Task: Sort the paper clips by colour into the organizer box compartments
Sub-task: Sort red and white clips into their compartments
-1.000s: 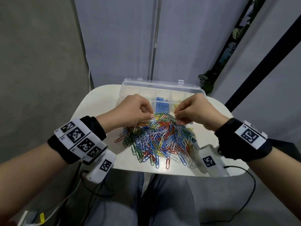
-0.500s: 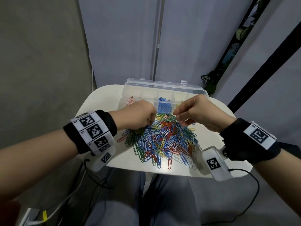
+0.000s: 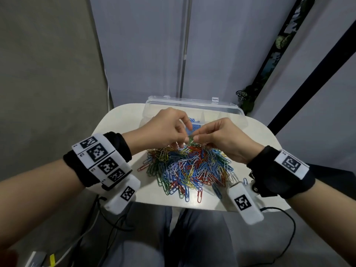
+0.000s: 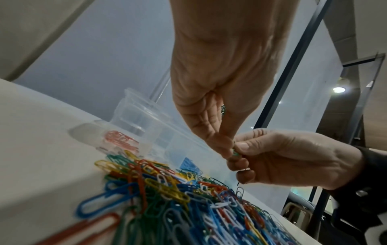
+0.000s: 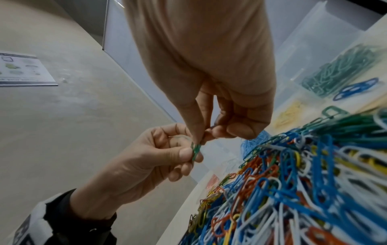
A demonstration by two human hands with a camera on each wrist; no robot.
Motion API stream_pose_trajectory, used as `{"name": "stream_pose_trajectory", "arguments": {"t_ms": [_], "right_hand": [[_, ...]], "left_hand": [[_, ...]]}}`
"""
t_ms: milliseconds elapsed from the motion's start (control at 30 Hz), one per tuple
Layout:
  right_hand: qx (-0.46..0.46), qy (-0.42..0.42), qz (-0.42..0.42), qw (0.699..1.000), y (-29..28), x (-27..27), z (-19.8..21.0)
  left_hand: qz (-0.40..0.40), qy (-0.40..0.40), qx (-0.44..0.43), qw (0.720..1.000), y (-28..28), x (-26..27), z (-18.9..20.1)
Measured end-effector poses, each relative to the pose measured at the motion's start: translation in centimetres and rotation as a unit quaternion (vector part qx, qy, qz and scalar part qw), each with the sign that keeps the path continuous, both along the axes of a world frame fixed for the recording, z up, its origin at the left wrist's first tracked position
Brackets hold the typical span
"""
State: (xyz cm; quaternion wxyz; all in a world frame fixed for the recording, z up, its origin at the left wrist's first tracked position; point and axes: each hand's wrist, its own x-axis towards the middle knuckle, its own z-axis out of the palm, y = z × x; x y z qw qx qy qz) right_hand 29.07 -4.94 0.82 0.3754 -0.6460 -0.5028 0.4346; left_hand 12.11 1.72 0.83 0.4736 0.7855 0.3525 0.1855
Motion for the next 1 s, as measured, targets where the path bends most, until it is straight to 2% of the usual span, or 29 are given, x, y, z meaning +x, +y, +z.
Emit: {"name": "stream_pose_trajectory", "arguments": {"t_ms": [100, 167, 233, 300, 367, 533, 633, 767, 1000], "right_hand": [[0.012, -0.008, 0.002, 1.0, -0.2, 0.2, 0.3], [0.037, -0.045, -0.017, 0.998, -0.1, 1.1, 1.1], [0.083, -0.139, -0.055, 0.985, 0.5, 2.9, 2.1], [0.127, -0.233, -0.106, 0.958, 1.3, 5.2, 3.1], [0.13, -0.299, -0.137, 0.936, 1.9, 7.0, 3.5], [0.047, -0.308, -0.155, 0.937, 3.0, 8.6, 2.5], [0.077, -0.317, -0.154, 0.933, 2.7, 8.5, 2.2], [0.117, -0.318, -0.115, 0.934, 0.7, 7.1, 2.8], [0.009, -0.346, 0.063, 0.936, -1.3, 4.0, 0.6]], "left_hand": [[-0.001, -0.012, -0.011, 1.0, -0.3, 0.4, 0.1], [-0.011, -0.008, -0.017, 1.0, -0.4, 0.6, 0.0], [-0.016, 0.013, -0.001, 1.0, -0.3, 0.4, -0.2], [-0.024, 0.04, 0.025, 0.999, -0.1, 0.2, -0.4], [-0.04, 0.066, 0.052, 0.996, 0.0, 0.2, -0.6], [-0.072, 0.119, 0.132, 0.982, 0.1, 0.5, -1.1], [-0.082, 0.14, 0.181, 0.97, 0.2, 0.5, -1.2], [-0.11, 0.157, 0.215, 0.958, 0.3, 0.7, -1.5], [-0.126, 0.196, 0.25, 0.94, -0.2, 2.5, -1.5]]}}
